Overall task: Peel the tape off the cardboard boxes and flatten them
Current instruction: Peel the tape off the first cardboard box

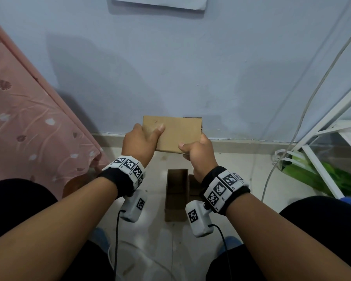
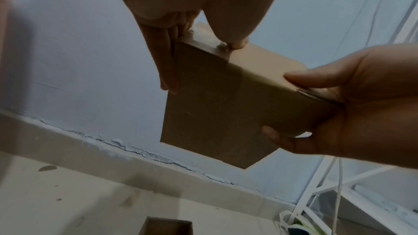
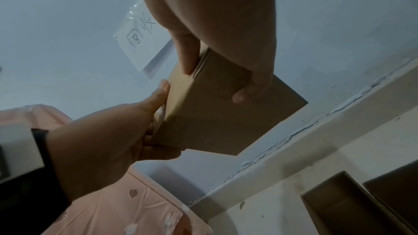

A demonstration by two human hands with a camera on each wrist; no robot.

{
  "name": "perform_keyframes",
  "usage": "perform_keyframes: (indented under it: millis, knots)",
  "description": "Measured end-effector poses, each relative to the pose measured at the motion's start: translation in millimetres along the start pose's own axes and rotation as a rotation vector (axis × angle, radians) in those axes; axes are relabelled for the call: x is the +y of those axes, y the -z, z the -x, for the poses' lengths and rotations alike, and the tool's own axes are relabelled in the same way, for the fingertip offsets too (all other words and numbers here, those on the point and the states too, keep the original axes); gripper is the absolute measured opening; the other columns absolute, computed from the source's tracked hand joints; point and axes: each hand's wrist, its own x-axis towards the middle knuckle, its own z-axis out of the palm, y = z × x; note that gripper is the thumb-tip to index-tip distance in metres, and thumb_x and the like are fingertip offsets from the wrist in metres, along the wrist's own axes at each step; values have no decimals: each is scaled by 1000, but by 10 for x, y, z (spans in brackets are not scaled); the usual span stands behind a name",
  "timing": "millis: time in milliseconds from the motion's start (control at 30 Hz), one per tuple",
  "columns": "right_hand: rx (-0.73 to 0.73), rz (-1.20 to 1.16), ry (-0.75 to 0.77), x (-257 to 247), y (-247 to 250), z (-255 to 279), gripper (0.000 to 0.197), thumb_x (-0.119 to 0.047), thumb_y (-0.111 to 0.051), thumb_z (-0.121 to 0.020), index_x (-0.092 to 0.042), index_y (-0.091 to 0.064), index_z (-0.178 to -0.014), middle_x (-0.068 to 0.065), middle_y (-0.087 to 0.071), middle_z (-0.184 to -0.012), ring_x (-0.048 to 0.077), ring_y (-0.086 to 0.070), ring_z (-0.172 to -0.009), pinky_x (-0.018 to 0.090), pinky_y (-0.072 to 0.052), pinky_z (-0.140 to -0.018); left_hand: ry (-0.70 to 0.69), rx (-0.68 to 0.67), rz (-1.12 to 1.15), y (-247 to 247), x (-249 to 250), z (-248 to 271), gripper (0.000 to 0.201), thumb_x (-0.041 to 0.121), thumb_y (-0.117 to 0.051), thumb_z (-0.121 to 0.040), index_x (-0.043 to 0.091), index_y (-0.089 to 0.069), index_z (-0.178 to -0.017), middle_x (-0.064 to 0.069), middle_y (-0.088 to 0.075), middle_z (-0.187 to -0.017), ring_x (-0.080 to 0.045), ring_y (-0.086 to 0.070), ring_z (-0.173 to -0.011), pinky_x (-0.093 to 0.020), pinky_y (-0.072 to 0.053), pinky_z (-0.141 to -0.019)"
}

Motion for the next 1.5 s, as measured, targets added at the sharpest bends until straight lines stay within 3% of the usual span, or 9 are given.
perform_keyframes:
  millis: [200,367,600,700,833,1000,1167,1300,1500]
  knots:
    - [56,-69,-29,10,47,-16,38,13,-61,-89,-24,-61,-96,-4,-69,-96,15,-65,-89,29,-52,-81,-92,36,89,-7,-92,-90,53,51,-41,-102,9,-50,-70,-9,-60,-69,-35,-62,-66,-47,-56,-68]
    - [27,-31,11,12,1,11,38,11,-63,-88,-26,-62,-99,-1,-70,-101,14,-66,-91,25,-51,-75,23,14,10,17,73,2,70,80,-57,-79,11,-54,-87,1,-57,-81,-20,-55,-74,-34,-40,-64]
    - [30,-20,16,-19,32,-6,36,11,-63,-89,-23,-62,-98,-2,-71,-101,13,-65,-90,24,-49,-75,-47,94,-9,30,2,-75,55,49,-45,-103,9,-42,-65,-4,-49,-63,-26,-45,-64,-35,-24,-60]
    - [41,-42,5,7,12,1,37,12,-63,-88,-24,-62,-97,-3,-70,-99,13,-65,-90,26,-51,-79,-19,108,26,33,36,-78,55,46,-38,-105,10,-42,-64,-2,-48,-64,-31,-48,-70,-34,-26,-65]
    - [54,-54,9,40,-30,17,36,11,-64,-88,-24,-63,-96,-2,-71,-98,13,-67,-89,26,-51,-76,50,54,23,14,109,-24,66,79,-58,-78,14,-50,-78,3,-55,-75,-13,-50,-67,-34,-34,-60]
    - [70,-48,-11,27,-2,7,36,11,-63,-88,-23,-62,-100,-2,-70,-101,14,-65,-91,31,-52,-83,-54,53,-18,7,3,-42,58,63,-56,-93,13,-43,-66,-2,-51,-65,-16,-46,-58,-32,-27,-51]
    - [94,-67,-52,21,25,-14,37,13,-60,-87,-22,-61,-96,-1,-68,-96,18,-63,-88,37,-52,-83,-101,77,-46,26,-21,-81,54,42,-41,-106,10,-42,-63,-1,-45,-60,-31,-47,-67,-36,-22,-60]
    - [127,-93,-58,43,-4,-13,36,12,-62,-87,-21,-62,-101,-1,-69,-95,20,-64,-88,34,-51,-79,-60,-10,-35,-16,48,-57,62,73,-60,-82,11,-56,-80,1,-58,-72,-20,-55,-69,-34,-35,-59]
    - [181,-101,-87,26,39,-12,37,14,-59,-86,-22,-60,-92,1,-65,-94,19,-62,-87,47,-55,-96,-160,-99,-121,-37,-48,-81,50,59,-65,-88,14,-51,-72,0,-54,-69,-17,-50,-64,-32,-30,-53]
